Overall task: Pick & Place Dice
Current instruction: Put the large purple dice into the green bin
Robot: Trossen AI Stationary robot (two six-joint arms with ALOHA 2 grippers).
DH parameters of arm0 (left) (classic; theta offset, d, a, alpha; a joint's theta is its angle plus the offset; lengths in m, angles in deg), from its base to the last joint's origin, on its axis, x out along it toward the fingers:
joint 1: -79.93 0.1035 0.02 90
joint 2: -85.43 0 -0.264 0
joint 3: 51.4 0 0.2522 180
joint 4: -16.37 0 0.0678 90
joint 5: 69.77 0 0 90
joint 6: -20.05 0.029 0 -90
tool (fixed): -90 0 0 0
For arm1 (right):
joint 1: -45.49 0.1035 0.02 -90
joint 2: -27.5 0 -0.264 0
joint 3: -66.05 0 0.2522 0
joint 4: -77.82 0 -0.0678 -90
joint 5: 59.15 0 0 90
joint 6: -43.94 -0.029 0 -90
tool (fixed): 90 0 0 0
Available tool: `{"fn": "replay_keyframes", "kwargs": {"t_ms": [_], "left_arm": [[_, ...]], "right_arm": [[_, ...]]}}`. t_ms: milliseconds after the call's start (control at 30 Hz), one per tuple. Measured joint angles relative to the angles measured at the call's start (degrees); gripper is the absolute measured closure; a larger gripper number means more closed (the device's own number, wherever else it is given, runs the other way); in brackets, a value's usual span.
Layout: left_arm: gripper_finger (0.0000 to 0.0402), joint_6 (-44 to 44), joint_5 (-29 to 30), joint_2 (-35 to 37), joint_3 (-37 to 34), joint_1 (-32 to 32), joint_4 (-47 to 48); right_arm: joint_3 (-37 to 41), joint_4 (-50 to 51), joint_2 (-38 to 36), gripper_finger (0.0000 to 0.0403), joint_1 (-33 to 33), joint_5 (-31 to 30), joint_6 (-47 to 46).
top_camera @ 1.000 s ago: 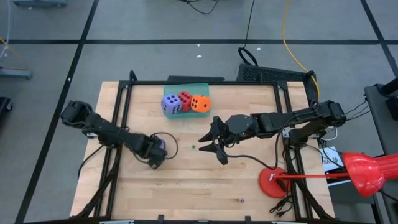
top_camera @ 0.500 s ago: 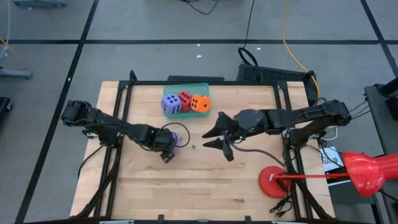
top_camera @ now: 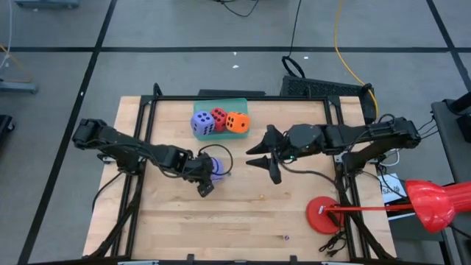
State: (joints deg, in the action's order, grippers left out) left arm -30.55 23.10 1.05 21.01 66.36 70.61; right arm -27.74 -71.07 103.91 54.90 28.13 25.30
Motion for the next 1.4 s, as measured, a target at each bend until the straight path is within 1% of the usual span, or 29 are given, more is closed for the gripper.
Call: {"fn": "replay_keyframes", "kwargs": {"t_ms": [100, 200, 267, 367, 533, 667, 933, 1167, 1233, 1300, 1400], "left_arm": [[0.0135, -2.1, -0.3, 0.0, 0.0, -1.8, 2.3], [0.0135, -1.7, -0.1, 0.0, 0.0, -2.9, 6.8], [0.0135, -1.6, 0.2, 0.0, 0.0, -3.0, 10.5], [0.0135, 0.3, 0.2, 0.0, 0.0, -2.4, 14.9], [0.0135, 9.1, 0.2, 0.0, 0.0, -0.2, 16.0], [0.0135, 14.5, 0.2, 0.0, 0.0, 3.3, 16.2], [0.0135, 28.4, 0.3, 0.0, 0.0, 11.2, 16.5], [0.0135, 40.9, 0.2, 0.0, 0.0, 15.9, 16.5], [0.0135, 44.8, -0.6, 0.0, 0.0, 16.8, 16.4], [0.0135, 49.6, -2.6, -0.1, 0.0, 17.3, 16.3], [0.0135, 56.1, -5.1, -2.0, -0.1, 17.6, 16.6]], "right_arm": [[0.0, 3.0, 1.0, 0.0250, 0.0, 0.2, 0.1], [0.0, 2.9, 2.1, 0.0250, -0.1, 3.7, -0.2], [0.0, 1.5, 3.0, 0.0250, -0.1, 5.9, -0.9], [0.0, 2.2, 3.3, 0.0250, 0.0, 6.0, -2.6], [0.1, 1.3, 4.4, 0.0250, 0.0, 6.0, -3.3], [0.0, 0.6, 4.2, 0.0250, 0.5, 6.0, -4.7], [0.0, 0.6, 4.3, 0.0250, 2.1, 6.0, -6.4], [0.0, 0.7, 4.3, 0.0250, 4.3, 5.9, -8.5], [0.0, 0.7, 4.3, 0.0250, 4.8, 5.8, -9.1], [0.0, 0.7, 4.3, 0.0250, 5.3, 5.5, -9.4], [0.0, 0.6, 4.3, 0.0250, 6.0, 4.1, -9.6]]}}
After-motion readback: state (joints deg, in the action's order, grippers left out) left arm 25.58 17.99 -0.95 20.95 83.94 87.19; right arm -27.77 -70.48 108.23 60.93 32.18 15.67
